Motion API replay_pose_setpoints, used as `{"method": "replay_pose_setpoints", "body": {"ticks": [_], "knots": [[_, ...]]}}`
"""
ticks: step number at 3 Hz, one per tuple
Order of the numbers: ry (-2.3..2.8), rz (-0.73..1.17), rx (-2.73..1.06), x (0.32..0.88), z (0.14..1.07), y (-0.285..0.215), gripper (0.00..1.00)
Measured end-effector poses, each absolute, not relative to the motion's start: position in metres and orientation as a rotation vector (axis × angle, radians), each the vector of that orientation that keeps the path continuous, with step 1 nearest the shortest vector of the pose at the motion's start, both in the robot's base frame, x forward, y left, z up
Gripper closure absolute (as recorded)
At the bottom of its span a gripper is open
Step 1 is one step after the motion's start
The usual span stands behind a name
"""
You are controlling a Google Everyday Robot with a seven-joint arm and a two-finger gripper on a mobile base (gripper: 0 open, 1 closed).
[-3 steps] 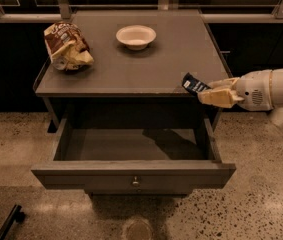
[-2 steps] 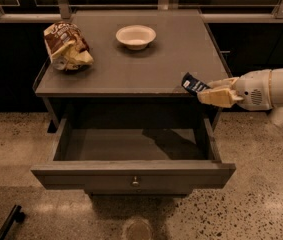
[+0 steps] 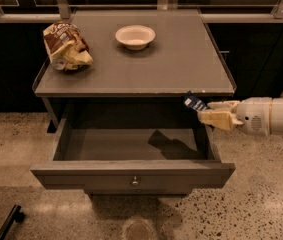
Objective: Place rxbar blueberry into top drawer
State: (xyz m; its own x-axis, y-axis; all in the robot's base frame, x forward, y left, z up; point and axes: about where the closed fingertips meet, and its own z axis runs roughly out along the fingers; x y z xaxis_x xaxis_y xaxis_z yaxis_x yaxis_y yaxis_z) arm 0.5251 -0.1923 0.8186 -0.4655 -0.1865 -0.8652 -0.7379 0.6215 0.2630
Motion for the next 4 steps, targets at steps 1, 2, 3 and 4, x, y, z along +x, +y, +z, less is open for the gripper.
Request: {"method": "replay_pose_setpoints", "body": {"ticks": [1, 2, 3, 4], "knots": [[1.979, 0.879, -0.671, 0.522, 0.788, -0.187, 1.0], [2.0, 0.968, -0.645, 0.537, 0.753, -0.177, 1.0], [2.048, 1.007, -0.64, 0.554, 0.721, -0.164, 1.0], [2.141, 0.967, -0.632, 0.566, 0.686, -0.158, 1.0]]}}
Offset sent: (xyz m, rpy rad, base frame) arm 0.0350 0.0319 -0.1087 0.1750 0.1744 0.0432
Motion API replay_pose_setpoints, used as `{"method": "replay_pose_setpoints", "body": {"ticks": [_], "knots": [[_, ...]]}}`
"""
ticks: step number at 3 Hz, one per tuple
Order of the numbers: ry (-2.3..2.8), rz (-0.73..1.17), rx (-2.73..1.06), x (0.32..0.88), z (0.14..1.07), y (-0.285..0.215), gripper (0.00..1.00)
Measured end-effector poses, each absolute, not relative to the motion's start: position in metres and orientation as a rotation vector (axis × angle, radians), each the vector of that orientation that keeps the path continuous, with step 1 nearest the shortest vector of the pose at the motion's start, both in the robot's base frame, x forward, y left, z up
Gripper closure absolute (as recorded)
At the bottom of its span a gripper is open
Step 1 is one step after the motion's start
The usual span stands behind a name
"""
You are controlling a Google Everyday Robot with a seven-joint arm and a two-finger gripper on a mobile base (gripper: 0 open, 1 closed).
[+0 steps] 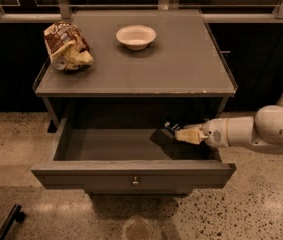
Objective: Place rxbar blueberry into top drawer
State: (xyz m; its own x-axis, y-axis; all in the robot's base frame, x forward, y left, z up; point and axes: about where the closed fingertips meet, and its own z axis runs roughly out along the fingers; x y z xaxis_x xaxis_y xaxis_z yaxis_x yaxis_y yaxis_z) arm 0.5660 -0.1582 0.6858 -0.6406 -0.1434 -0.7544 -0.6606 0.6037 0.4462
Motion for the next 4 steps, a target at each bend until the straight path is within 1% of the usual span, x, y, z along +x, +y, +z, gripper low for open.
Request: {"method": "replay_pose_setpoints", "body": {"ticks": [1, 4], "knots": [[2.147, 0.964, -0.632, 0.5673, 0.6841, -0.1575, 0.81], [2.147, 0.964, -0.632, 0.5673, 0.6841, -0.1574, 0.11]]}}
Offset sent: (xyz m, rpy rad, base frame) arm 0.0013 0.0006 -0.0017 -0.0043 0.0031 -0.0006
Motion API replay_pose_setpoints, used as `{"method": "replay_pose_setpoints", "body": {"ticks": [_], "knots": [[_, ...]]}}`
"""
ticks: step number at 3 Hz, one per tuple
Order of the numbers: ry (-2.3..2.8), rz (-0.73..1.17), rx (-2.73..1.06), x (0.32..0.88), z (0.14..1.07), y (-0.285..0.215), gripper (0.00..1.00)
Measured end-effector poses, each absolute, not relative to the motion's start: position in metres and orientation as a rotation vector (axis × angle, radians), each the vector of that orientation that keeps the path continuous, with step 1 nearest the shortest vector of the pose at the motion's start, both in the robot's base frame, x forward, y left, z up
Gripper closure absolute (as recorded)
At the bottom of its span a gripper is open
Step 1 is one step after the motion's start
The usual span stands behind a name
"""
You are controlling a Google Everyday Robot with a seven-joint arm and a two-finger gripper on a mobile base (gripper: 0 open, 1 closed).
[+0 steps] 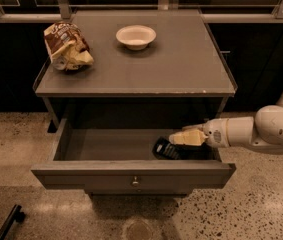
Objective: Place rxbar blueberry into top drawer
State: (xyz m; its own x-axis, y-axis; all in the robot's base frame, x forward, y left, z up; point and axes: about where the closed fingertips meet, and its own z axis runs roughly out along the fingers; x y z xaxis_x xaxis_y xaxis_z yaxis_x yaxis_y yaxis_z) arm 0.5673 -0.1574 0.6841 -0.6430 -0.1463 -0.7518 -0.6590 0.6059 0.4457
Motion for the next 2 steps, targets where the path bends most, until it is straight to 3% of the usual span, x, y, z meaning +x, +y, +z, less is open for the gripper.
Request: {"method": "replay_pose_setpoints", "body": {"ticks": [1, 2], "knots": [[2.147, 0.964, -0.632, 0.5673, 0.6841, -0.1574, 0.0], [2.147, 0.964, -0.632, 0.5673, 0.6841, -0.1574, 0.0]]}}
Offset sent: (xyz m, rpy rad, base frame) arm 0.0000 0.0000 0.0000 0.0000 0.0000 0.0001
